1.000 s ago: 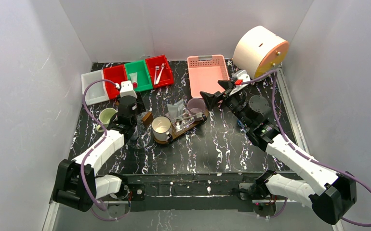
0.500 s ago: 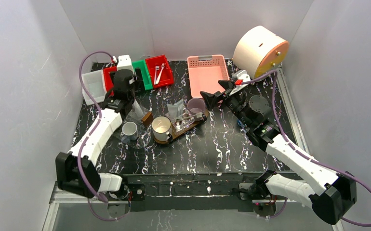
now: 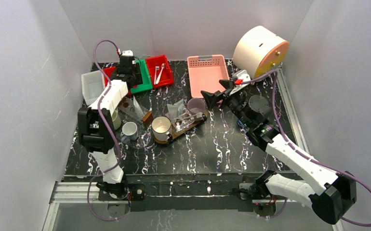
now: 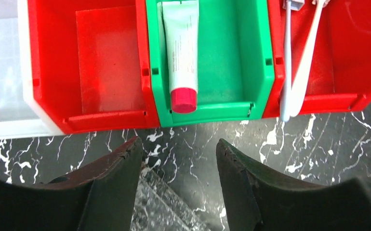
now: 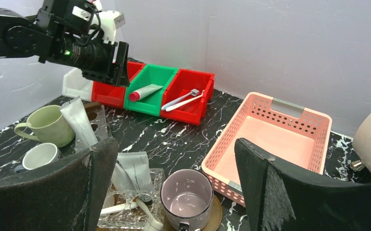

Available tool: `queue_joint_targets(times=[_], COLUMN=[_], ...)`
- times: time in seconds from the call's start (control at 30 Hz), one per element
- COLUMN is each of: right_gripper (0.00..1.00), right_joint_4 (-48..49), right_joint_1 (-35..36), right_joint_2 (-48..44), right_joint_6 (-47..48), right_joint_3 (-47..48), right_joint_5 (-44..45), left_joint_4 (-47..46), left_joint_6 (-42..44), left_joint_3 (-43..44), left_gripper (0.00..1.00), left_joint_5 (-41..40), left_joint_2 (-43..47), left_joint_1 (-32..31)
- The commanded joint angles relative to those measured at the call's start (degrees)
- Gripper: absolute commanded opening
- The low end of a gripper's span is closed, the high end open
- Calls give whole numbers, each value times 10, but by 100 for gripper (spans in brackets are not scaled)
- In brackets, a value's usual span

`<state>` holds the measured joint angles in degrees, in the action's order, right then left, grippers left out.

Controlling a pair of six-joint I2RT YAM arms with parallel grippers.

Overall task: Prepare toiletry sets of a toothbrush and toothpaste on the tray
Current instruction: Pick up the toothpaste from the storage box.

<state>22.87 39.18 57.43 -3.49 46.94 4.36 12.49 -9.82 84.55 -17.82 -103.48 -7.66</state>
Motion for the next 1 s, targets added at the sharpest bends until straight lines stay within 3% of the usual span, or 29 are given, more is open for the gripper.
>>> queue_joint_targets(times=[0.0, 0.27, 0.63, 0.97], right_gripper=[99, 99, 99, 99], right_joint_4=[18, 22, 17, 15], right_joint_1=[1, 1, 1, 1], right_joint_2=[5, 14, 34, 40], right_joint_6=[12, 18, 23, 24], right_joint_3=[2, 0, 6, 10], right_joint_5=[9, 5, 8, 7], left_joint_4=[7, -5, 4, 45], left_joint_6=[-13, -18, 9, 7], left_joint_3=[63, 149, 206, 238], left_gripper=[53, 40, 43, 45], left_joint_5=[14, 9, -64, -53], left_joint_2=[-37, -151, -231, -285], left_joint_1=[9, 10, 9, 9])
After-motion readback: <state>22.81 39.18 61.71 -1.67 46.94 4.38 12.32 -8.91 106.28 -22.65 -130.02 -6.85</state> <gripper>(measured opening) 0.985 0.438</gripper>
